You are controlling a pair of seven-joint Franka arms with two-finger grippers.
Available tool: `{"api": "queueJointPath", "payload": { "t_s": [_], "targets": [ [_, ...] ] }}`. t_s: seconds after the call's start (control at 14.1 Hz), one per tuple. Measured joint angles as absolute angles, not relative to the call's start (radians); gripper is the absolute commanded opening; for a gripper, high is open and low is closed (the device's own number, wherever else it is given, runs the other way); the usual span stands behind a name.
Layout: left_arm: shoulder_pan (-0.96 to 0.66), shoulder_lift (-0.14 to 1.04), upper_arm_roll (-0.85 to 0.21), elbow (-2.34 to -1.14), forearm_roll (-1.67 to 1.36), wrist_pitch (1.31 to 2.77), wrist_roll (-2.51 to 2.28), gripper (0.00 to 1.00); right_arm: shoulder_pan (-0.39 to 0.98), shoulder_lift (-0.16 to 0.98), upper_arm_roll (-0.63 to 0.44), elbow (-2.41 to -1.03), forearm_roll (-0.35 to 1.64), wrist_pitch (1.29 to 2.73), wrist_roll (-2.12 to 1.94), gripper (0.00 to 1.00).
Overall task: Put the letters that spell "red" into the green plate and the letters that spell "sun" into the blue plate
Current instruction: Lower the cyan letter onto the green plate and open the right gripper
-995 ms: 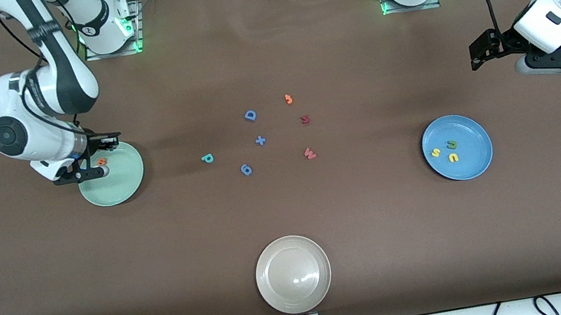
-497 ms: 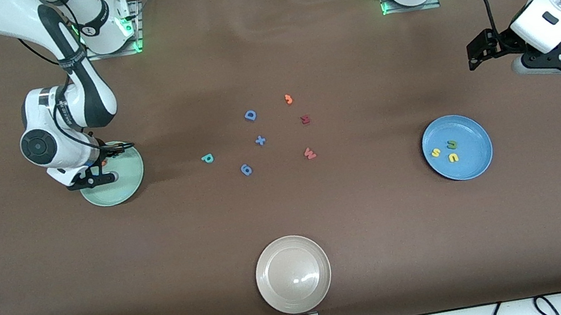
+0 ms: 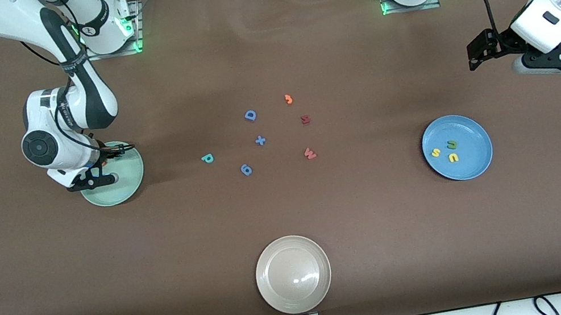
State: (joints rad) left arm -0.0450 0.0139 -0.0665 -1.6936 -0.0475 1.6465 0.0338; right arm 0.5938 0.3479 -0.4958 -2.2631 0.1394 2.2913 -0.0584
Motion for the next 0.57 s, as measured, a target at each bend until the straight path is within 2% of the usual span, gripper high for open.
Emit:
{"api": "queueJointPath", "payload": {
  "t_s": [0.21, 0.36, 0.57],
  "targets": [
    [-0.046, 0.015, -0.070, -1.689, -0.047, 1.647, 0.034, 1.00, 0.594, 0.325, -0.496, -2.222, 0.141, 2.248, -0.057, 0.92],
    [-0.046, 0.017, -0.070, -1.687, -0.047, 1.647, 0.034, 1.00, 0.594, 0.292, -0.496, -2.152, 0.141, 2.116, -0.044, 0.92],
    [-0.046, 0.019, -0.071, -1.686, -0.047, 1.647, 0.034, 1.00, 0.594, 0.257, -0.497, -1.985, 0.141, 1.892, -0.036, 0.98]
  ]
}}
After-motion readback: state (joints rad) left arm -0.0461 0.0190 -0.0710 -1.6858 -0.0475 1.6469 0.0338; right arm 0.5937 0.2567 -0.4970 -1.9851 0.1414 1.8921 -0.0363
